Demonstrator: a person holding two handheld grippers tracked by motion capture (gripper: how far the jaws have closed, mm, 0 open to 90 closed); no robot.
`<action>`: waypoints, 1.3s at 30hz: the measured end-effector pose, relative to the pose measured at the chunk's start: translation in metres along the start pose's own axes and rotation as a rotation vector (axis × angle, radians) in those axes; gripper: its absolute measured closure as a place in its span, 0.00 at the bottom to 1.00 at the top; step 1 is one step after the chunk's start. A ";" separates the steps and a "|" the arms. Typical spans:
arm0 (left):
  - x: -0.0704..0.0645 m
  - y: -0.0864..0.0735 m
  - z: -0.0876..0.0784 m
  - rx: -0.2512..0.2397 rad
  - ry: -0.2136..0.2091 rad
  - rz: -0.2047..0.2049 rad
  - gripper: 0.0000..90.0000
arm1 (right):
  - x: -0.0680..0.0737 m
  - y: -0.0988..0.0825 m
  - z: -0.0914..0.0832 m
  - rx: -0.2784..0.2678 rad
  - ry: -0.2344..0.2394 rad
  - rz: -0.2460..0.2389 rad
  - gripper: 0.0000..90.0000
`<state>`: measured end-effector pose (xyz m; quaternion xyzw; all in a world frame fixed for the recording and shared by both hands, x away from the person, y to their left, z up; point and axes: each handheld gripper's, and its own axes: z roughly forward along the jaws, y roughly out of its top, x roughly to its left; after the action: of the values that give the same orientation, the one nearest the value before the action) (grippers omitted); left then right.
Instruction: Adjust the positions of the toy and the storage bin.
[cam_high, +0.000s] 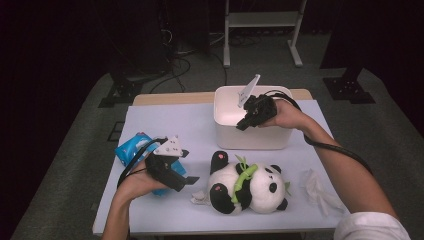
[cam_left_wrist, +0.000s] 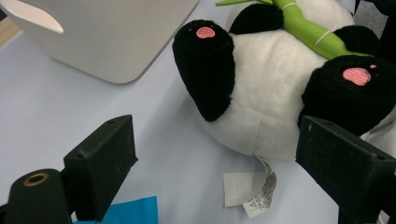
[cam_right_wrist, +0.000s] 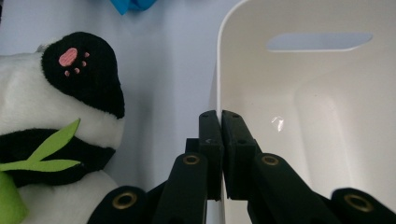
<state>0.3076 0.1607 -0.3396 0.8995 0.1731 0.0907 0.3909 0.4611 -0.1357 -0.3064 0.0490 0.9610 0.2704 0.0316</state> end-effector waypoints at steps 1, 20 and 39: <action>0.000 0.000 0.000 0.000 0.000 0.000 0.12 | -0.001 -0.002 0.001 0.000 0.006 0.006 0.96; 0.003 -0.005 -0.002 0.008 -0.003 -0.005 0.12 | 0.008 0.008 0.025 0.075 0.044 -0.025 0.96; 0.000 -0.003 -0.001 0.011 -0.012 0.002 0.12 | 0.029 0.013 0.030 0.038 0.063 -0.042 0.94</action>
<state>0.3071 0.1629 -0.3412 0.9023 0.1705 0.0846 0.3868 0.4365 -0.1057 -0.3264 0.0207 0.9672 0.2530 0.0062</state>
